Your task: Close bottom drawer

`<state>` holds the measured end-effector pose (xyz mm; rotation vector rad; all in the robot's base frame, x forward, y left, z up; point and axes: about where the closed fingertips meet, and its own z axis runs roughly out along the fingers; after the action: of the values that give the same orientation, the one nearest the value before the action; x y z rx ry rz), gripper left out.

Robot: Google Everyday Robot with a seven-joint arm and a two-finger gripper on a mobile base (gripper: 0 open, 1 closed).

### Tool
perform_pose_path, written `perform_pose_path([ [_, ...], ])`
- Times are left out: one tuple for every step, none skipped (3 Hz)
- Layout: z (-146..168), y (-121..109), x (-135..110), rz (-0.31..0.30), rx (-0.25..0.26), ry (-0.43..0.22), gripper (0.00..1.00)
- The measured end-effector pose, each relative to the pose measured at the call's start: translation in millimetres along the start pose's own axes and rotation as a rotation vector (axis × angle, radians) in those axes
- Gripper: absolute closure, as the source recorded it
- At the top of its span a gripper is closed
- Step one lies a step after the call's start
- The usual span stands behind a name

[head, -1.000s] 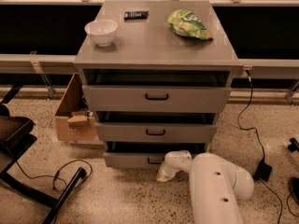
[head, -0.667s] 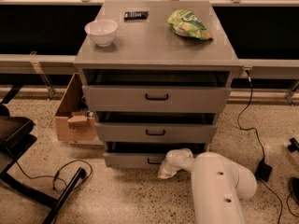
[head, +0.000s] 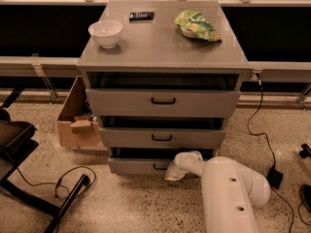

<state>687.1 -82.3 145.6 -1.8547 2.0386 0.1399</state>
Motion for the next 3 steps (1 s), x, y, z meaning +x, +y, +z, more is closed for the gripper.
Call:
perform_pose_path([
  [0.0,-0.1,0.0,0.000,0.000,0.000,0.57],
  [0.0,0.0,0.0,0.000,0.000,0.000,0.34],
  [0.0,0.0,0.0,0.000,0.000,0.000,0.10],
])
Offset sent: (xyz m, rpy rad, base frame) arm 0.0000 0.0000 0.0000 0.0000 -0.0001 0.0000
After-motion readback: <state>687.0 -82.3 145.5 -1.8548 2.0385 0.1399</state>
